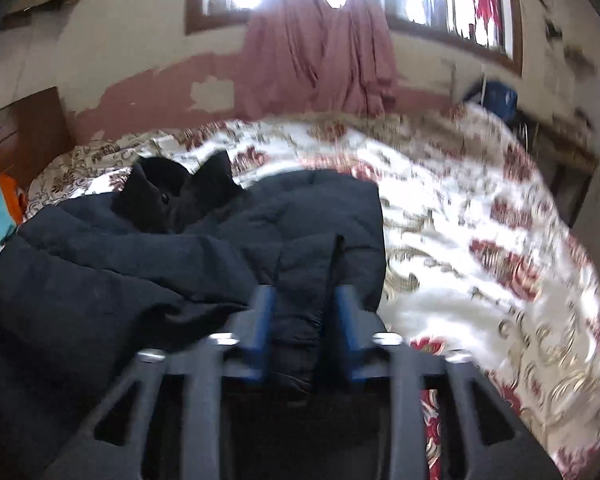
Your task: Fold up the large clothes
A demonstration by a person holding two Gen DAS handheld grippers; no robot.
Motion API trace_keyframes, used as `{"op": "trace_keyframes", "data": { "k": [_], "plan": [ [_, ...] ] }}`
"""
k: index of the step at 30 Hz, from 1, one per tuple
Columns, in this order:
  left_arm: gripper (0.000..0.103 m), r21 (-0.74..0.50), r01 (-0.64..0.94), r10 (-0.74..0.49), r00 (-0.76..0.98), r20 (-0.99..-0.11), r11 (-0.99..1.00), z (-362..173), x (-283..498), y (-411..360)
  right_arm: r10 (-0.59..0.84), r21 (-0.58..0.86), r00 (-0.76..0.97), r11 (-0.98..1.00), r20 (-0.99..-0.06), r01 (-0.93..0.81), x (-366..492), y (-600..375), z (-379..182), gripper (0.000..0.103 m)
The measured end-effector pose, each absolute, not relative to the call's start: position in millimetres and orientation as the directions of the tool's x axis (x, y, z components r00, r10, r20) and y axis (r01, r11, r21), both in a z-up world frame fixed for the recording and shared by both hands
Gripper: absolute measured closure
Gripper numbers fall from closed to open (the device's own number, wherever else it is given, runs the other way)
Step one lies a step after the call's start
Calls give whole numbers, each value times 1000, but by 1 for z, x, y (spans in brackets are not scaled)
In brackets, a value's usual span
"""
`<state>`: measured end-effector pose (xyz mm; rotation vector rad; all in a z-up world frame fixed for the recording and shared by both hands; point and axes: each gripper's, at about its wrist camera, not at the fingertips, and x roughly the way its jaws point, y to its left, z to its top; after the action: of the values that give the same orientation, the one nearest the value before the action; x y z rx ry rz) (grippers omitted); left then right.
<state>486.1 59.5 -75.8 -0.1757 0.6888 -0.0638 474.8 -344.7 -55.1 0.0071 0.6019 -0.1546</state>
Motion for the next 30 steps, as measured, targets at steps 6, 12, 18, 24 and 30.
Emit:
{"op": "trace_keyframes", "data": {
  "k": [6,12,18,24,30],
  "plan": [
    [17,-69,81,-107,762,-639,994,-79,495,8,-119,-161,857,986,-501,43,473,-301,-41,45],
    [13,125,59,40,744,-667,990,-97,505,-20,-40,-157,774,985,-632,-77,493,-282,-70,46],
    [4,152,40,79,712,-697,988,-111,515,-20,-29,-131,713,987,-701,-89,503,-286,-91,46],
    [0,166,30,93,723,-685,986,-120,515,-19,-29,-128,706,988,-707,-87,506,-291,-106,46],
    [0,104,46,37,735,-677,993,-114,511,-10,-20,-122,715,988,-699,-92,507,-290,-105,45]
  ]
}}
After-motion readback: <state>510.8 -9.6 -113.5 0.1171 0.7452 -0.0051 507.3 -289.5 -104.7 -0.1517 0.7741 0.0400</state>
